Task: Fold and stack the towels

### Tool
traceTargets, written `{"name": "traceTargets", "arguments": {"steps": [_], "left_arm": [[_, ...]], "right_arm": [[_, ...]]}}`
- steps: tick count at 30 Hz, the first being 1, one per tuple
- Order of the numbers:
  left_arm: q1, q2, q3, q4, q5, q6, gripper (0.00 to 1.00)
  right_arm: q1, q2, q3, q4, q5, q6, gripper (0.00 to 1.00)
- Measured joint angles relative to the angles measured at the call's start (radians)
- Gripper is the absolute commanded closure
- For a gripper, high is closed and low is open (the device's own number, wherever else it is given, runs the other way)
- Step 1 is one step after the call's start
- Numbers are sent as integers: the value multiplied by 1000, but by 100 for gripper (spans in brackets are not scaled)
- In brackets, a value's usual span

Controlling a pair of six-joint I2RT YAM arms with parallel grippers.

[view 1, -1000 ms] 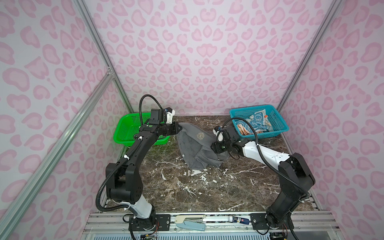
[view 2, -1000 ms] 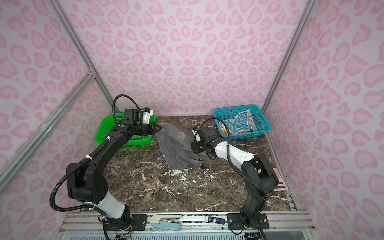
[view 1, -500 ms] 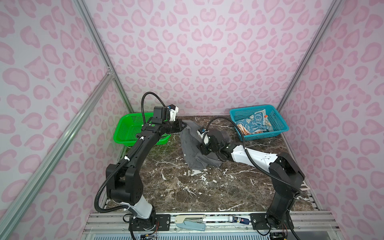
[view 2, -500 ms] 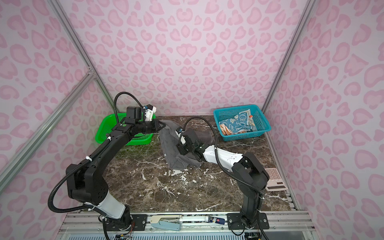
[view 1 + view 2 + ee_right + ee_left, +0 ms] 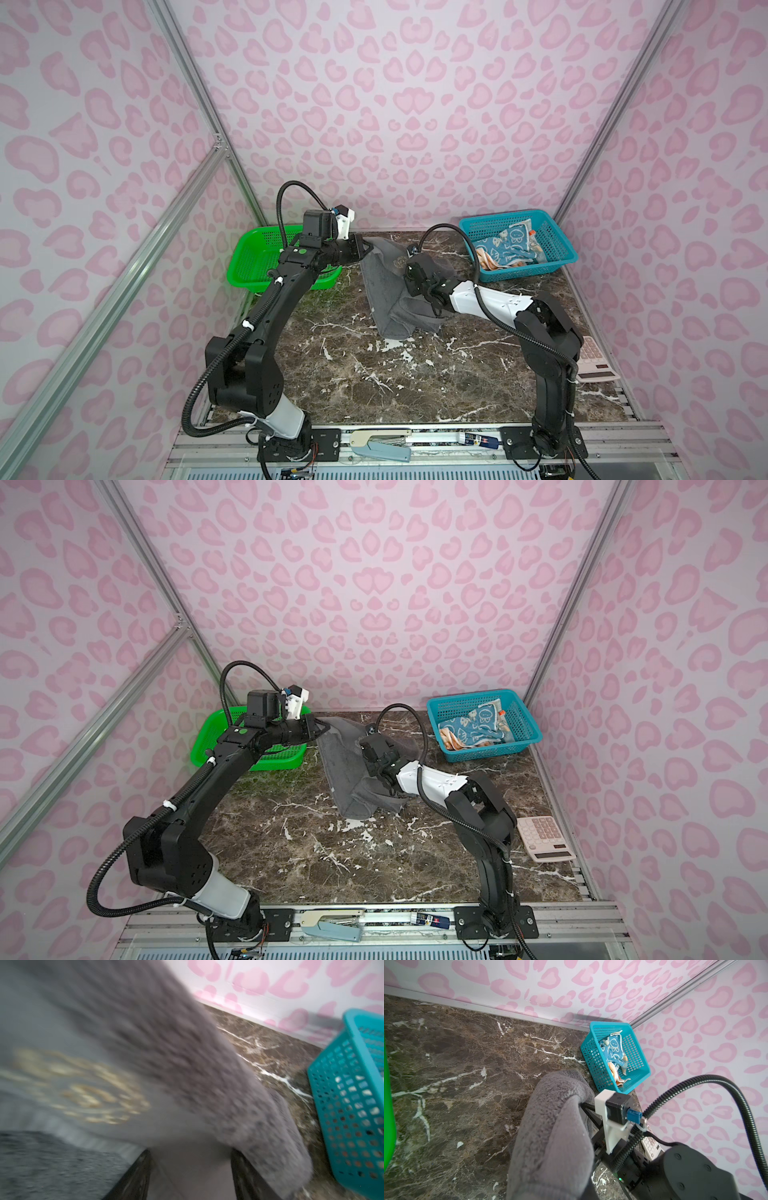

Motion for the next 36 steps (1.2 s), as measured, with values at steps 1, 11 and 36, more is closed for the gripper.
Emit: {"name": "traceTargets", "arguments": {"steps": [1,11,36], "left_arm": [[1,0,0,0,-3,0,97],[10,4,10,-8,-6,14,97],[30,92,21,-12,-8,31,97]], "right_arm": [[-10,-11,-21,-9,8,8,37],[-87,-75,-161,-40,-50,24,36],[-196,6,-102,-164,-363,-181,31]]}}
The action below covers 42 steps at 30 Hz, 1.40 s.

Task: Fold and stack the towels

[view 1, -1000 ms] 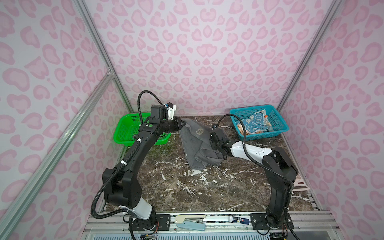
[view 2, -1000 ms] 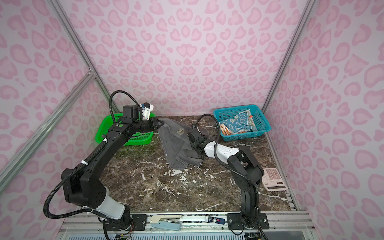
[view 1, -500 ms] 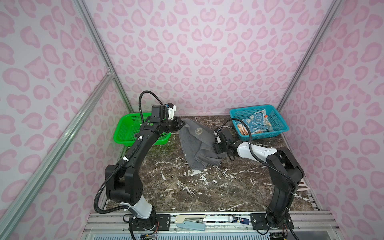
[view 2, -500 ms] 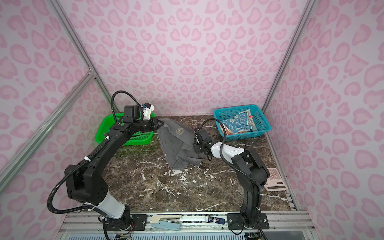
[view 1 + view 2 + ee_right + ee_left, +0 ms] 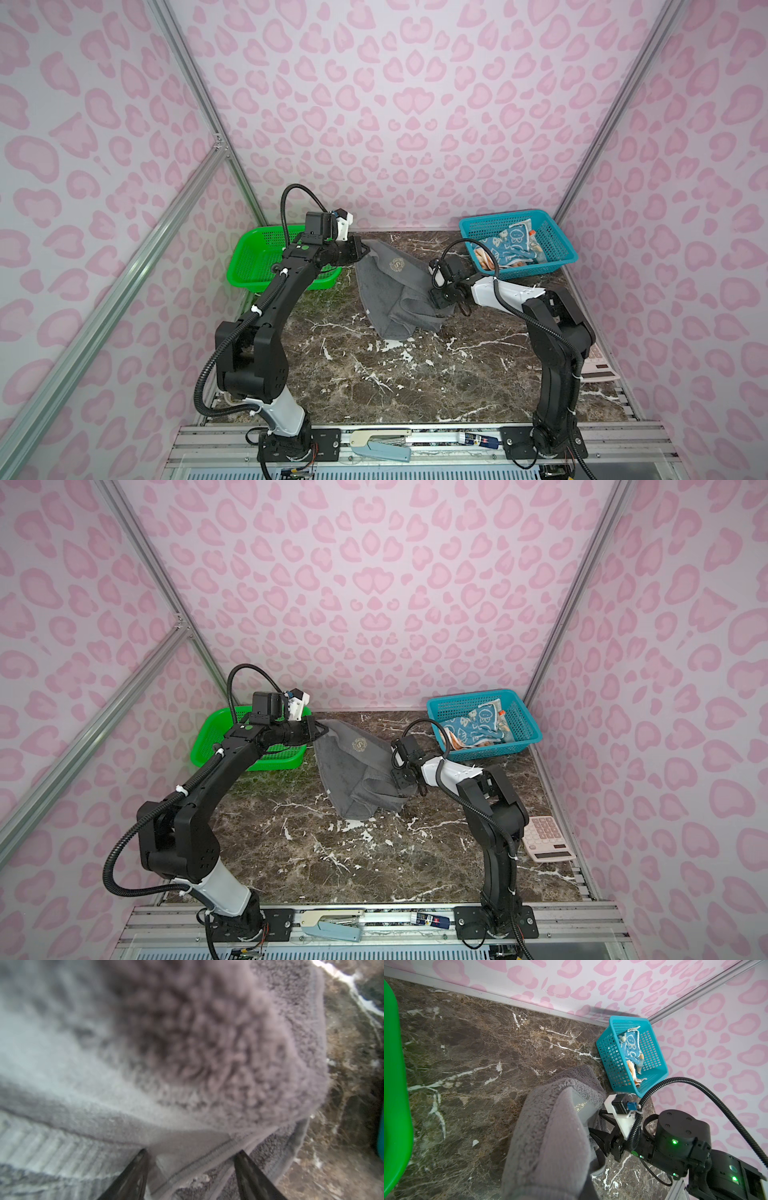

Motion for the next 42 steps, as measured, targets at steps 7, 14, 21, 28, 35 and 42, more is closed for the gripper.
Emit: {"name": "traceTargets", "arguments": {"steps": [7,14,21,28,35,42], "left_arm": [[8,18,5,-10,-8,3,97],[9,41,19,-9,-8,2,97],[9,45,19,-11,-8,2,97],[10,49,21,-11,-8,6,97],[11,49,24,-11,-6,10,97],[11,49,24,-11,-5,10,97]], "right_arm": [[-11,-26,7,-45,-68,-71,22],[-5,87,152,-164,-55,-105,23],[3,144,235,-219,-49,-123,44],[2,84,195,-200,-30,-119,77],[2,40,197,-200,-18,-127,62],[2,24,176,-201,-12,-126,93]]}}
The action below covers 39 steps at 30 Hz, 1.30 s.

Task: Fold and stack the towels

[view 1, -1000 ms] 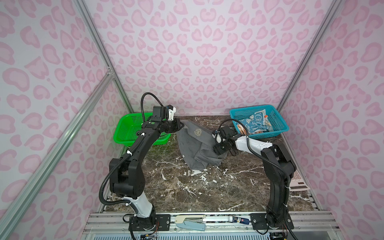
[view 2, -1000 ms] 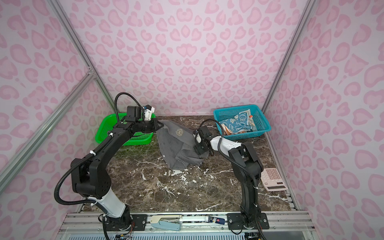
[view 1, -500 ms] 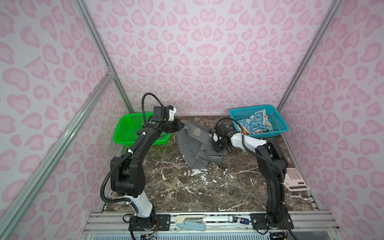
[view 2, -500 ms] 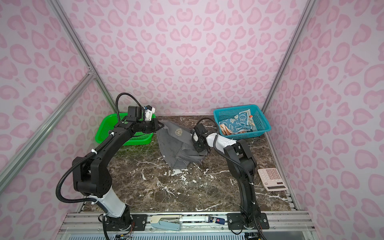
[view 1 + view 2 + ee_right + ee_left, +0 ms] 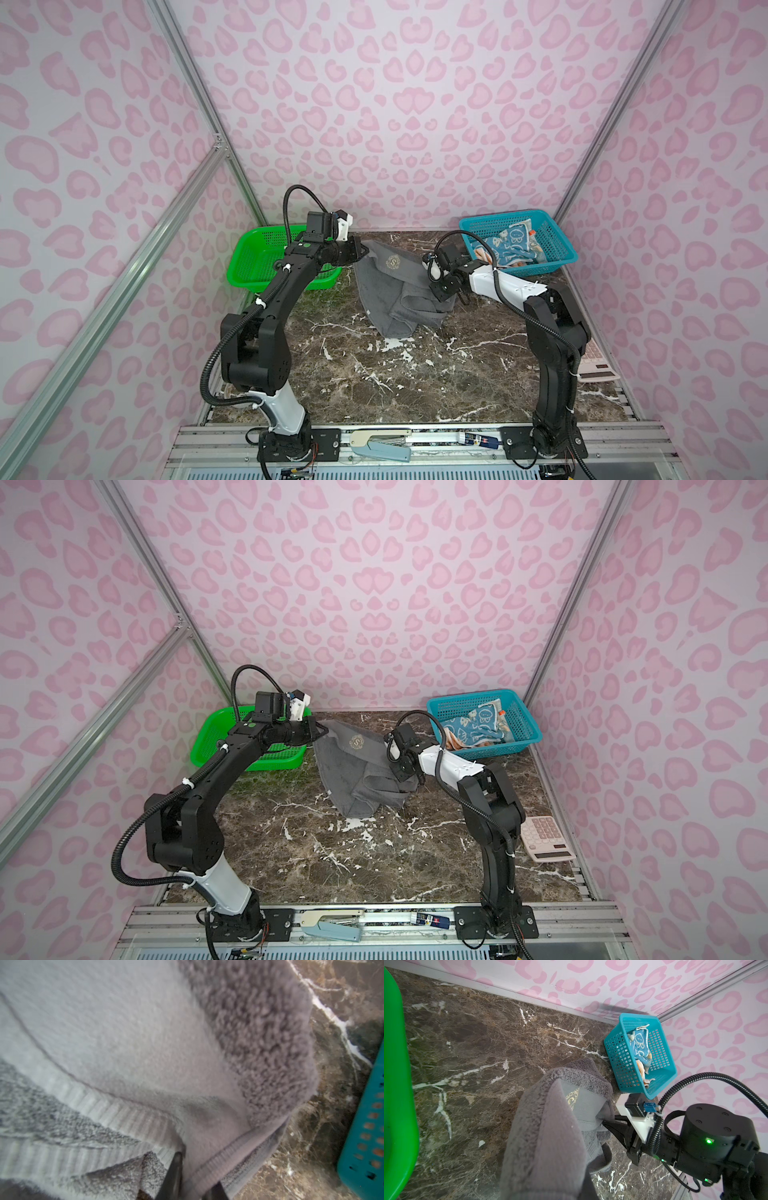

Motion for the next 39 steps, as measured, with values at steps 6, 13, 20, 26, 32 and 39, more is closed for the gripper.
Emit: {"name": "traceTargets", "arguments": {"steps": [6,13,20,26,32,39], "left_arm": [[0,3,8,-2,3,0,97],[1,13,88,-27,9,12,97],[12,14,298,-68,27,80,97],[12,-130,312,-127,68,182,97],[11,-378,185,-147,137,269,97],[7,-480,77,-123,170,273,97]], "right_arm": [[-8,-9,-3,8,0,4,100],[-51,-102,24,7,-15,29,100],[-109,-258,224,-13,-27,20,100],[-109,-512,172,-38,-46,-21,100],[-105,-809,69,-51,-89,-29,100],[-116,-940,-48,7,-81,6,100]]}}
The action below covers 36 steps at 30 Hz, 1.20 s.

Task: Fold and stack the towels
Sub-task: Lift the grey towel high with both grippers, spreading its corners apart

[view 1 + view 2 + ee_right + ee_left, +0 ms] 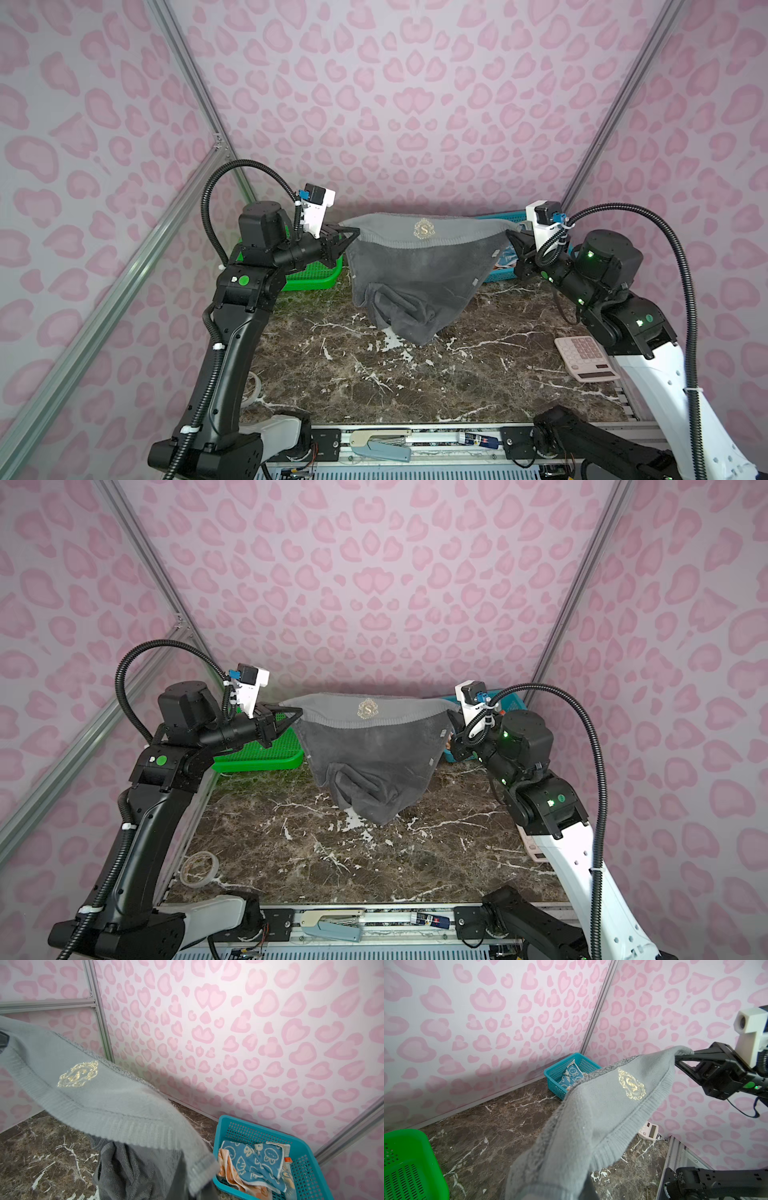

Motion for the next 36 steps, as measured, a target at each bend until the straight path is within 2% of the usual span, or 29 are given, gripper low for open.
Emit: {"name": "traceTargets", "arguments": {"steps": [3,7,13,16,20,23,29,36], "left_arm": [[1,80,-1,53,-50,-12,97],[4,320,121,74,-151,-37,97],[6,748,660,5,-221,-44,97],[6,831,866,-21,-226,-47,97],[5,776,901,-8,-220,-29,97],[5,649,812,-2,-210,13,97],[-17,286,554,44,-173,119,97],[-46,-14,387,71,-119,184,97]], "right_arm": [[-37,101,-11,20,-5,27,100],[-101,352,69,41,-26,72,100],[-125,754,488,38,-27,91,100],[-127,893,739,-10,-34,99,100],[-116,949,1005,-75,-50,101,100],[-79,869,1035,-103,-49,66,100],[48,508,748,-98,-2,-36,100],[179,193,580,-80,71,-72,100]]}}
